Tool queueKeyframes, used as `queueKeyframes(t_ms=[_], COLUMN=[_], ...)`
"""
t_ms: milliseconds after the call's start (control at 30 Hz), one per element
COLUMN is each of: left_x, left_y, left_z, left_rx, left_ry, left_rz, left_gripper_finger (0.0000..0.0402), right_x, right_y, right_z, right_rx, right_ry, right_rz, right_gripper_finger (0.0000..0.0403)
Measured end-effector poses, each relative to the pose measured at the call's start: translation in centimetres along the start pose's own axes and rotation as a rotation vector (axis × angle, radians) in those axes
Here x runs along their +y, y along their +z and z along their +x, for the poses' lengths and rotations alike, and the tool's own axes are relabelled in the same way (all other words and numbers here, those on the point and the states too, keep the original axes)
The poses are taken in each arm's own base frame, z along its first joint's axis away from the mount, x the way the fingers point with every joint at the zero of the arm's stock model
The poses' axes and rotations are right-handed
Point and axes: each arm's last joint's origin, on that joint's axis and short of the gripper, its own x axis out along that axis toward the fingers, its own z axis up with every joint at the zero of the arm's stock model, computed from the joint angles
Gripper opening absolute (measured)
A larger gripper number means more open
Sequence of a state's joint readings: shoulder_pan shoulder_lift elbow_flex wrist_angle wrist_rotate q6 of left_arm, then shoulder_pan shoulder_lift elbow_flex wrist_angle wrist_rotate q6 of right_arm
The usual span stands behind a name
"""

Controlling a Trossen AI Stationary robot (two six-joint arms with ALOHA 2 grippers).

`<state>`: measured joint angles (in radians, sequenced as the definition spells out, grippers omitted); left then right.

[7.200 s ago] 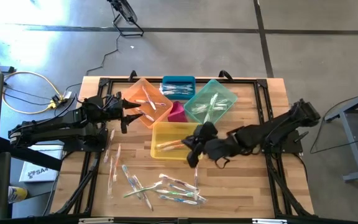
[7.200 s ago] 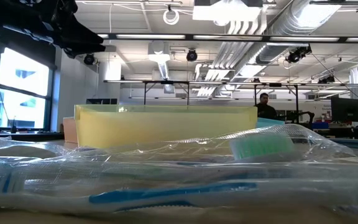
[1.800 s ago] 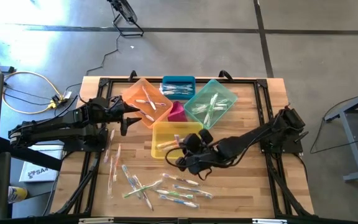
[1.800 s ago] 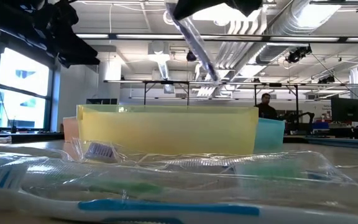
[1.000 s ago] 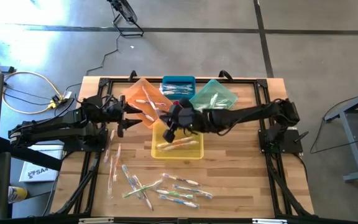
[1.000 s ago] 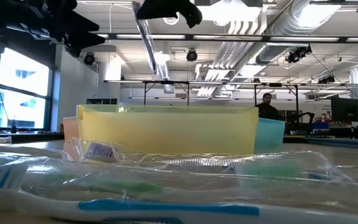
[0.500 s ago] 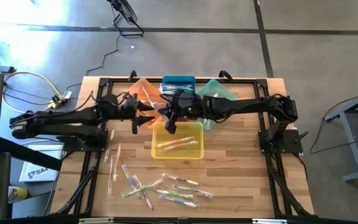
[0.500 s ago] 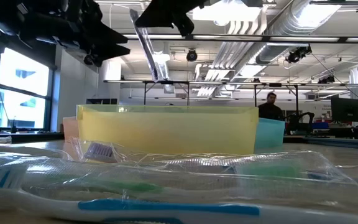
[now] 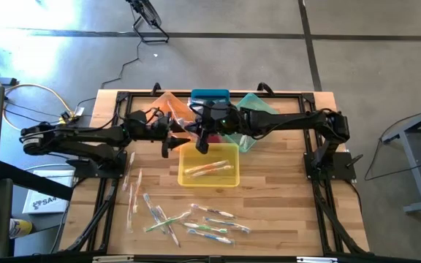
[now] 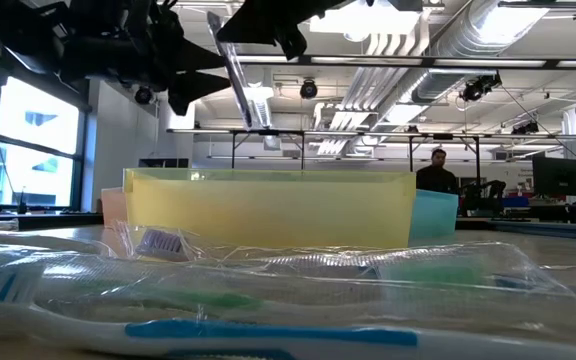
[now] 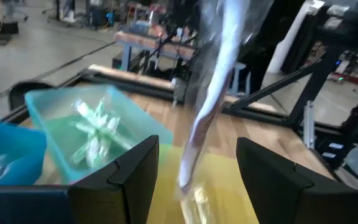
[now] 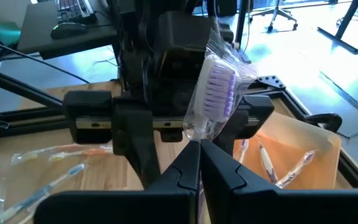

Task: Pick & Place Toothbrushes
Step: Put the purple toothbrush into the orange bin

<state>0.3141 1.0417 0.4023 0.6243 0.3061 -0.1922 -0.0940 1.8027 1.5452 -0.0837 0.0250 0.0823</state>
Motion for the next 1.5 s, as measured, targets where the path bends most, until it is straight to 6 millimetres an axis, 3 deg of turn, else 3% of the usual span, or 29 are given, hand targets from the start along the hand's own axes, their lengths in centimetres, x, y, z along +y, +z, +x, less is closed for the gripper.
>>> queueKeyframes(t_ms=[1100,1500], left_x=[-0.13,-0.12], left_y=[0.59,0.59], left_z=[0.10,0.10], left_rx=[-0.066,-0.066], left_ry=[-0.031,-0.027], left_rz=[-0.004,-0.004], left_gripper_finger=[0.0210,0.0117], right_x=[0.03,0.03], right_y=[0.18,0.18], right_z=[0.01,0.01], right_rx=[-0.021,-0.021], right_ry=[0.000,0.001], right_rz=[-0.008,-0.008], right_gripper_finger=[0.0003,0.0003])
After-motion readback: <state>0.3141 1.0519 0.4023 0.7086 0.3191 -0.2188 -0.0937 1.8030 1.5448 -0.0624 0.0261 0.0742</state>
